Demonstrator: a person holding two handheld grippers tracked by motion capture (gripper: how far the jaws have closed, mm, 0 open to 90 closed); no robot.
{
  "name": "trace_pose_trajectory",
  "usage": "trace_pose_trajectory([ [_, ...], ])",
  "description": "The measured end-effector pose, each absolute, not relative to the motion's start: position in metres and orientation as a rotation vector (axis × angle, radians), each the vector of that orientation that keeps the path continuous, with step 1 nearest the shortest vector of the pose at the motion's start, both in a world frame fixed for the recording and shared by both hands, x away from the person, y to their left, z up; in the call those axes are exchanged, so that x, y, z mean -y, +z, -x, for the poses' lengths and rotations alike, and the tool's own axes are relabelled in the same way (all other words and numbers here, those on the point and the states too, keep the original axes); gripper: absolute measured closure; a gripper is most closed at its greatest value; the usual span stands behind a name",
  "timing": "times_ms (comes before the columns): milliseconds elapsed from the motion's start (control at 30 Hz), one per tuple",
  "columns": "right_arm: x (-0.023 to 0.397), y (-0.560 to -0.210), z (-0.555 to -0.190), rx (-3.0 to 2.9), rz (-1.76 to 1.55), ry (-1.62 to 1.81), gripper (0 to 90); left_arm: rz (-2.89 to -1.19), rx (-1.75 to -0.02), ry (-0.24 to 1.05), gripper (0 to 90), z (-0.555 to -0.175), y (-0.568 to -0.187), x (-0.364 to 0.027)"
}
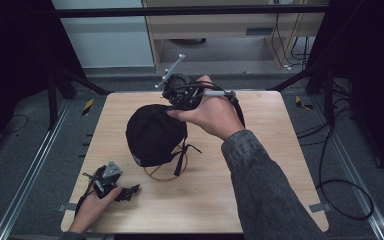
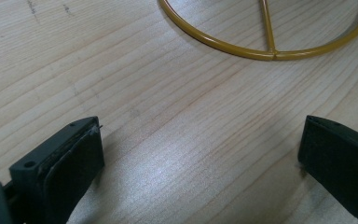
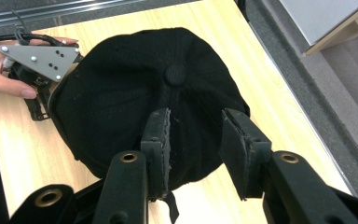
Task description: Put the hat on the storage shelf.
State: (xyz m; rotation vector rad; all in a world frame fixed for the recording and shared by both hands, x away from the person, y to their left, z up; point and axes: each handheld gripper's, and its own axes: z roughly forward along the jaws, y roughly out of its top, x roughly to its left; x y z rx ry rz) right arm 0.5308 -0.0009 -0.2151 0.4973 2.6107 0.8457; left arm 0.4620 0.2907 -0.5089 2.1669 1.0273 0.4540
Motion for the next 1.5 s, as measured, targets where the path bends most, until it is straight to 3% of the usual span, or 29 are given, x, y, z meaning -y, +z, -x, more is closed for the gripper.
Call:
trace_pose_trajectory([
  [467, 0.024, -0.221, -0.526, -2.570, -0.570, 0.882, 44.8, -2.169, -1.025, 0.453, 0.0, -0.462, -0.509, -0.291],
  [767, 0.042, -0.226, -0.524, -2.538, -0.643, 0.887, 20.7, -2.168, -1.027, 0.451, 0.0, -0.462, -0.509, -0.291],
  [933, 0.049, -0.229, -0.522, -2.521, -0.662, 0.892, 12.4, -2.170, -1.026, 0.453, 0.0, -0.462, -0.509, -0.291],
  [1100, 0.058, -0.232, -0.519, -2.492, -0.666, 0.894, 7.9, -2.168, -1.027, 0.450, 0.0, -0.462, -0.509, -0.291],
  [1500, 0.087, -0.245, -0.510, -2.460, -0.703, 0.883, 6.3, -2.167, -1.029, 0.452, 0.0, -0.462, -0.509, -0.291],
])
